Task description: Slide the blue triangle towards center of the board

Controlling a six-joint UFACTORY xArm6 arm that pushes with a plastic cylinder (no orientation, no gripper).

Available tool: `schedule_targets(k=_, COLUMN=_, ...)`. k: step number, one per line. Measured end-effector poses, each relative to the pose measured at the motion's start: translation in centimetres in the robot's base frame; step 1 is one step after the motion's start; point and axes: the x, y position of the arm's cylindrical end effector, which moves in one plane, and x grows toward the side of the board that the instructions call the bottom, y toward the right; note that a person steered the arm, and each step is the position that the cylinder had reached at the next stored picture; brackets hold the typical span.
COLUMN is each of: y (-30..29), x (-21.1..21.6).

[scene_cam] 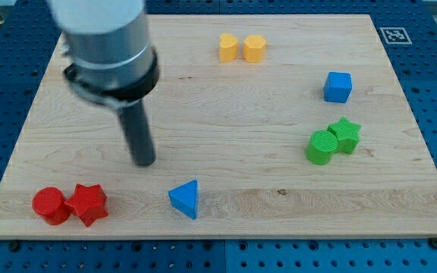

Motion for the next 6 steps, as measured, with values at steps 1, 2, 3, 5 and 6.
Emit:
schedule_targets(k=1, y=0.0, x=3.5)
schedule_targets(k=2, y=0.6, x=5.8)
schedule_targets(k=3, y=3.0, x=6.6)
schedule_targets(k=5, y=8.2, x=4.8)
schedule_targets(k=6, y=10.7, x=4.8)
